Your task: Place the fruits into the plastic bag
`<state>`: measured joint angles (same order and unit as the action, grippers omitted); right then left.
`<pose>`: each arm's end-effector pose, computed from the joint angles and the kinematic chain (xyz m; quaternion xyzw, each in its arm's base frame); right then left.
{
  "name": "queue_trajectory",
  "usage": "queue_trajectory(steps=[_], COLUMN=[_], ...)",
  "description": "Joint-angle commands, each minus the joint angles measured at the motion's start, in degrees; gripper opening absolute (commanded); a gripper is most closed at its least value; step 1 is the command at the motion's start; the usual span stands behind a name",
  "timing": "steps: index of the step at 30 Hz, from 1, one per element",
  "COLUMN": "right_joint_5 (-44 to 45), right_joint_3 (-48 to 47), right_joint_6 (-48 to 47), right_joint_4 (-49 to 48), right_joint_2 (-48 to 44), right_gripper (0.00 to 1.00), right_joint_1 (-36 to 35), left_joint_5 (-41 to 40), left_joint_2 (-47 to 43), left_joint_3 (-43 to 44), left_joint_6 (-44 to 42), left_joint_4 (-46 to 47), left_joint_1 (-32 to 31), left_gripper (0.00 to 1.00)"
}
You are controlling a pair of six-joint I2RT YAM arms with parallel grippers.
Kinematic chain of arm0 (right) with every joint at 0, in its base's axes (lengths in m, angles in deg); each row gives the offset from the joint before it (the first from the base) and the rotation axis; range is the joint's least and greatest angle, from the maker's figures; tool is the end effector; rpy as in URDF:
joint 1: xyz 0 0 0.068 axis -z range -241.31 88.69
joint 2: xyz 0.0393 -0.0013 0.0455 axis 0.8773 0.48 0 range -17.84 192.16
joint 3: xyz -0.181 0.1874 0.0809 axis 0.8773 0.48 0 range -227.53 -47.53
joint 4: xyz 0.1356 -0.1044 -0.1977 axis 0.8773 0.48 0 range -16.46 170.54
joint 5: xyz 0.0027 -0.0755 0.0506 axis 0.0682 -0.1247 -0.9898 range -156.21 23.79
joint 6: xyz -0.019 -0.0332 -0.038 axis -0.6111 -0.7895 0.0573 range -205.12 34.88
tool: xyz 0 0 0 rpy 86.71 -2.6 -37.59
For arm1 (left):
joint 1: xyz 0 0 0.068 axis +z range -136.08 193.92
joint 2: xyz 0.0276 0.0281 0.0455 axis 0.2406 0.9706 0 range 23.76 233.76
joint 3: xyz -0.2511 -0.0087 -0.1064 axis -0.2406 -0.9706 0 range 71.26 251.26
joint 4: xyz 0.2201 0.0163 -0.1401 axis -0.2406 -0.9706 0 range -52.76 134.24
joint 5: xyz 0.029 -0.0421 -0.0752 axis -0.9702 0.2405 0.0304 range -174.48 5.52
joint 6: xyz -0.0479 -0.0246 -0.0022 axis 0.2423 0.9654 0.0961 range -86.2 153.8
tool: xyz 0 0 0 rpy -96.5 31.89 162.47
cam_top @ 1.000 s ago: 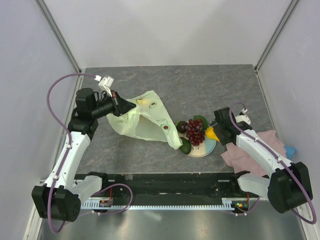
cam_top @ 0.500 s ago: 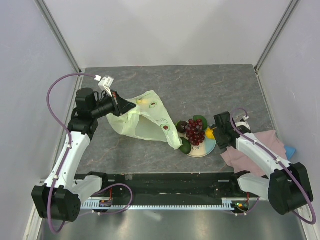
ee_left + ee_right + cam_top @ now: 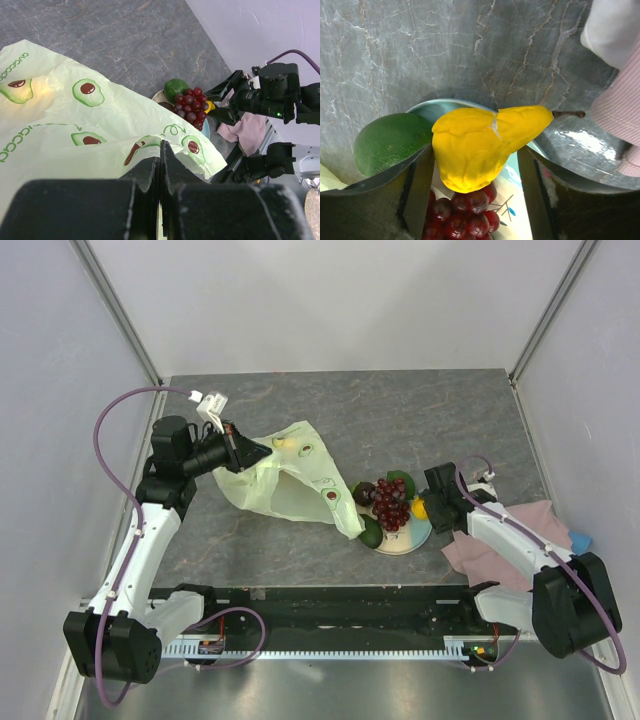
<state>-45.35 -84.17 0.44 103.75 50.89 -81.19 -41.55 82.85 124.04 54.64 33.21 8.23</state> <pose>0.2052 0.0607 0.1852 0.5543 0.7788 0.0808 0.2825 0.2264 -0.0470 0.3429 0.1161 0.7718 -0.4134 0.4690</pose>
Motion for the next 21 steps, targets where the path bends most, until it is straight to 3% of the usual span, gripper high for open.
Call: queue_trajectory(steps=[1,8,15,18,21], right_joint_5=[1.2,2.9,6.7,9.1,10.5], right_joint_3=[1.3,2.5,2.2,1.3,0.0], right_joint_6=[1.4,3.0,3.4,1.6,-2.3], right_joint_4=[-0.7,-0.2,3.3,4.3,3.5], right_joint_2=[1.2,-1.6,-6.2,-8.3,-11.1], right_gripper=[0.68,0.42,0.26,0.01,0.00], right_joint_1=[0.1,0.1,0.1,0.1,0.1], left_joint_5=[-0.6,-0.7,-0.6,-0.6,-0.7], left_joint_2=[-0.3,-0.4,-0.5,-0.6,-0.4], left_joint_3=[2.2,2.2,2.2,2.2,2.2], left_joint_6=[-2.4,-2.4,-2.5,-2.5,-2.4], left_joint_4=[0.0,0.0,0.0,-0.1,0.0], left_joint_1=[0.3,0.3,0.3,0.3,0.3], left_gripper=[0.02,0.01,0.02,0.01,0.02])
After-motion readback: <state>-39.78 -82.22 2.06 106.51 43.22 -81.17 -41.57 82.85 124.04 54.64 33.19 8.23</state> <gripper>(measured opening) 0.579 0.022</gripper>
